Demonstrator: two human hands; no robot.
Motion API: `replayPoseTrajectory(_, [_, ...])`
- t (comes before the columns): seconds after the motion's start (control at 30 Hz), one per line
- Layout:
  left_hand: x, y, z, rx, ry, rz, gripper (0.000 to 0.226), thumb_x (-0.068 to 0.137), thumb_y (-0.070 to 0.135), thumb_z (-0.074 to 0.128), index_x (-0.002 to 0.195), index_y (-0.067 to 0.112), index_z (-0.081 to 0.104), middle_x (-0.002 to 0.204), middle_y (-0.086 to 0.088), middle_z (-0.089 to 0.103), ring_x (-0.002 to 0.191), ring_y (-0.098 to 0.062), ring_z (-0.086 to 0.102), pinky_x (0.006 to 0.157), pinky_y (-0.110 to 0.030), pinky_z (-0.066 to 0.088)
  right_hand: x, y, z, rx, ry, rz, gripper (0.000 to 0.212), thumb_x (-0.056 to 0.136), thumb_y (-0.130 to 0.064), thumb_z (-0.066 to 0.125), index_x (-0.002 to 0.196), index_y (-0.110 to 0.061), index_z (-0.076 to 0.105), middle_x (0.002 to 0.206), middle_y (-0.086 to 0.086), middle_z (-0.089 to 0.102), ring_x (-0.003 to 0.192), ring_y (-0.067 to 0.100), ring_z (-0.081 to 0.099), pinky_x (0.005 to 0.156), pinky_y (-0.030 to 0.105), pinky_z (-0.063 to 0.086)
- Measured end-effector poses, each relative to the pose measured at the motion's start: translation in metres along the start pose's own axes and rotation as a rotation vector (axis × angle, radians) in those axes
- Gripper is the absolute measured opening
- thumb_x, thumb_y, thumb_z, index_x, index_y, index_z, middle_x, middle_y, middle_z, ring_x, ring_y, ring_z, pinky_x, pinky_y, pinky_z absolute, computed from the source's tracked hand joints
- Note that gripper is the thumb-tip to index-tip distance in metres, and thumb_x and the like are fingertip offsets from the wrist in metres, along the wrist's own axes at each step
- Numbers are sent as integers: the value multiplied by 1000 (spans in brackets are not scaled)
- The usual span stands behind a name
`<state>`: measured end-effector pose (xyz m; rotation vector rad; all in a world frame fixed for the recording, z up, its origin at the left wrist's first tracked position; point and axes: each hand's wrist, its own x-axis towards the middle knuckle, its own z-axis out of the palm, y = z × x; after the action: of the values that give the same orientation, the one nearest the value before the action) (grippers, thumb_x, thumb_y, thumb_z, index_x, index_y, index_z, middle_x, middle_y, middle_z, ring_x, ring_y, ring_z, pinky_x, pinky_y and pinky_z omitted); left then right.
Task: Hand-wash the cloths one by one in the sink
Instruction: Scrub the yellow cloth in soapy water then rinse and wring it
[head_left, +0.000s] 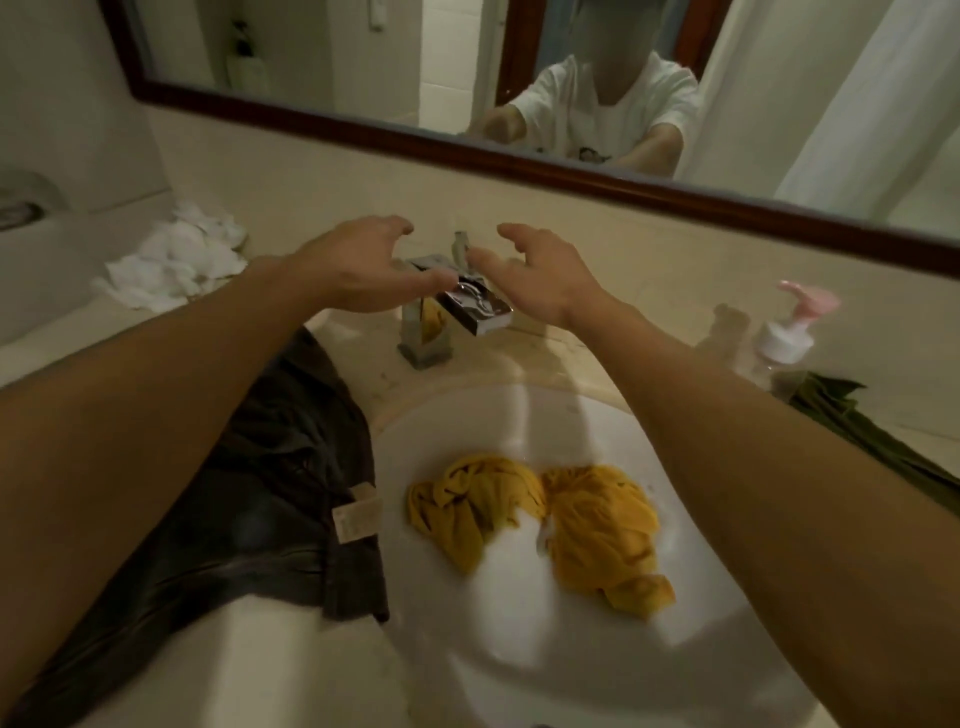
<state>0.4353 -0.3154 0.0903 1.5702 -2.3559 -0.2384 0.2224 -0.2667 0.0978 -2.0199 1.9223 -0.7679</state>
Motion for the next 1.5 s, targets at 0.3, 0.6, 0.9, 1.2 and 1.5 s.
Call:
replayPoseTrajectory(0.3, [33, -3, 5, 16, -176, 79, 110, 65, 87, 47, 156, 27, 29, 161, 2, 34, 145, -23, 34, 114, -41, 30, 56, 16, 12, -176, -228, -20, 94, 78, -89, 50, 159, -49, 24, 160, 11, 32, 144, 36, 40, 114, 46, 36])
replayPoseTrajectory(0.6, [48, -15, 16, -36, -198, 82, 128, 54, 102, 40, 158, 28, 23, 162, 1, 30, 146, -23, 33, 112, -40, 30, 69, 17, 4, -373, -260, -54, 94, 73, -98, 39, 155, -53, 26, 159, 12, 30, 142, 40, 39, 112, 53, 37])
replayPoseTrajectory(0.9, [38, 3, -1, -16, -210, 111, 124, 55, 98, 49, 157, 31, 24, 164, 5, 26, 148, -23, 28, 119, -46, 27, 56, 14, 3, -299, -343, 94, 108, 75, -95, 41, 163, -40, 14, 170, 11, 19, 155, 38, 21, 122, 55, 24])
replayPoseTrajectory(1.2, [14, 82, -9, -85, -229, 237, 124, 55, 96, 53, 157, 34, 23, 163, 7, 28, 146, -20, 32, 116, -41, 30, -42, 62, -49, 107, -168, 225, 106, 82, -70, 70, 164, -32, 16, 160, 11, 42, 139, 30, 48, 113, 44, 43])
replayPoseTrajectory(1.5, [-10, 208, 52, -193, -290, 413, 109, 71, 73, 71, 158, 28, 23, 160, 3, 34, 141, -21, 39, 107, -32, 35, -144, 120, -117, 152, 134, 263, 76, 86, -55, 77, 149, -22, 48, 112, -1, 65, 93, 12, 66, 80, 25, 54])
